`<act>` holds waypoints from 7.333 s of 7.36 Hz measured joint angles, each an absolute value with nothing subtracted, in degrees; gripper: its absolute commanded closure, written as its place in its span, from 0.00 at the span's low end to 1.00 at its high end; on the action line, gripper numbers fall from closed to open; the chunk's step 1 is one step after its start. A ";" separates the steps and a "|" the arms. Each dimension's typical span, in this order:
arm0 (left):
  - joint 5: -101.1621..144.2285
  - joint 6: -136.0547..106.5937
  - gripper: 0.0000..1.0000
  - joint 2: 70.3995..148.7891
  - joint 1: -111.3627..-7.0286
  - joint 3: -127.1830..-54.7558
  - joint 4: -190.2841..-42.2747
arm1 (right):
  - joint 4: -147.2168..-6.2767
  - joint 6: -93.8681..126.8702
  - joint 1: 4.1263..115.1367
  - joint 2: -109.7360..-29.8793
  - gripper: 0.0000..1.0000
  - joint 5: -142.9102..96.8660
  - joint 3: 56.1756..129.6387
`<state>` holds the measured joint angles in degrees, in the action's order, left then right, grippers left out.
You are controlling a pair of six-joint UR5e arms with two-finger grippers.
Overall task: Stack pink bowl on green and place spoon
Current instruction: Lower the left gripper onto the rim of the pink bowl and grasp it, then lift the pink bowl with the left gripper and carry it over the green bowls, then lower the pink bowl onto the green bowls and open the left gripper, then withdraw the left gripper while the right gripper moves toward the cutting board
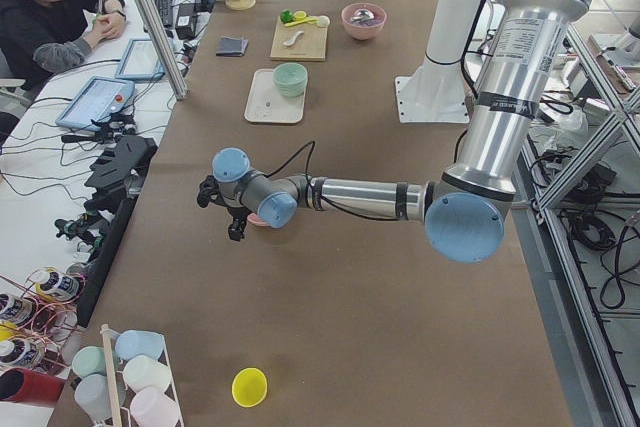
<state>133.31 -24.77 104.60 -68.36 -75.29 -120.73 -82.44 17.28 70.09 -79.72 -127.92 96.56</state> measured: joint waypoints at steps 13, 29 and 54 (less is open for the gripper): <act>134.63 -30.73 1.00 106.72 -65.13 -77.95 -119.66 | -82.18 17.39 69.97 -79.73 0.00 -127.88 96.58; 111.59 -87.16 1.00 144.99 -36.96 -81.84 -88.57 | -81.85 17.70 70.03 -79.80 0.00 -127.88 96.62; 134.76 -20.91 0.01 103.16 -69.24 -100.72 -94.55 | -80.62 30.35 59.87 -72.82 0.00 -121.91 97.35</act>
<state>134.76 -20.91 103.16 -69.24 -100.72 -94.55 -80.62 30.35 59.87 -72.82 -121.91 97.35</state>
